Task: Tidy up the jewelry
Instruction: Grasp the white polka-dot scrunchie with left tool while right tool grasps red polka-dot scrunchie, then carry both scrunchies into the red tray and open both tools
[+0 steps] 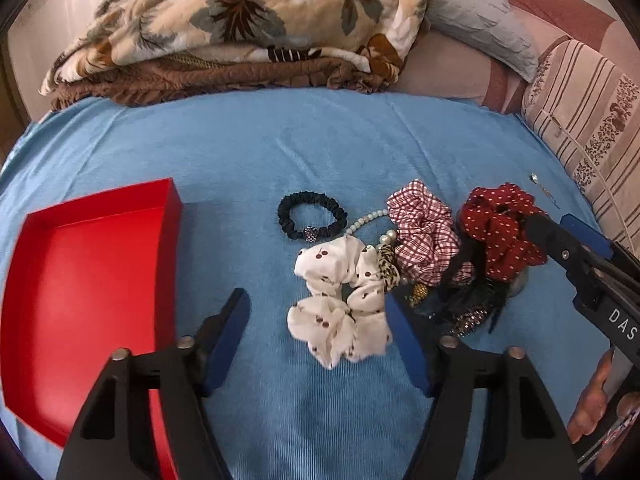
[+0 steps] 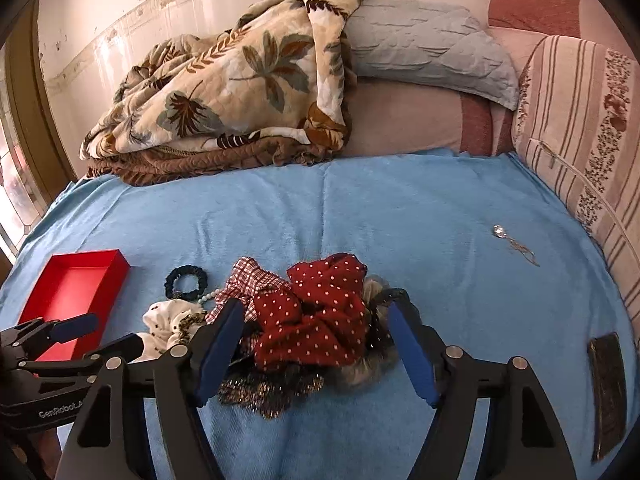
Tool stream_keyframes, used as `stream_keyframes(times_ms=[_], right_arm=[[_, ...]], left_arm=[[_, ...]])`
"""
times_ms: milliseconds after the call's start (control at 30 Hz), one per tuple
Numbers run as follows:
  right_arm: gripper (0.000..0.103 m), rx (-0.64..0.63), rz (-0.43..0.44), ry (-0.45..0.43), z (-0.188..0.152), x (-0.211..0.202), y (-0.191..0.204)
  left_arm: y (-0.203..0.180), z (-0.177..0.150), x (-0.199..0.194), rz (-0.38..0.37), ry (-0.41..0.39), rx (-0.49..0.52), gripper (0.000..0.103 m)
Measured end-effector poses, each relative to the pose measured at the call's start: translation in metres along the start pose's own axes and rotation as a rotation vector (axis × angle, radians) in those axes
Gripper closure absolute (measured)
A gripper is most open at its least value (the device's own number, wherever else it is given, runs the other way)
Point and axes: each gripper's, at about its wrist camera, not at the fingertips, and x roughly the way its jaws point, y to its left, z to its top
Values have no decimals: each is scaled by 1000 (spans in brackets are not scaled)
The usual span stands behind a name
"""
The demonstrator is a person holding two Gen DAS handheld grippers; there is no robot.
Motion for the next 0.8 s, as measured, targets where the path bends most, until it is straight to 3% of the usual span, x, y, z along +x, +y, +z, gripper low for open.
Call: stream_keyframes(times_ms=[200,300,333,367,400,433,533,800], right_arm=[[33,0,-10,18,0,17,0],[46,8,-16,34,-1,24,-2],[56,12,-14,36,-2,25,-3],[62,20,-8,42,-3,26,-5],[74,25,-1,43,-3,26,-6],[86,29,7,41,-4,25,-8],[92,33,28,20,-5,16,-8],[94,55,83,-23,-15,-28,-2]], left_arm=[[7,4,25,-31,50,-28,45],[5,3,33,-50,71,-29,45],[4,3,36,-52,76,-24,55],[2,2,38,-55,87,-18,79],[1,1,40,-58,104,-14,93],[0,0,41,-60,116,-18,97],[1,-1,31,-75,99,-43,97],[2,-15,-31,-144,36,-73,97]])
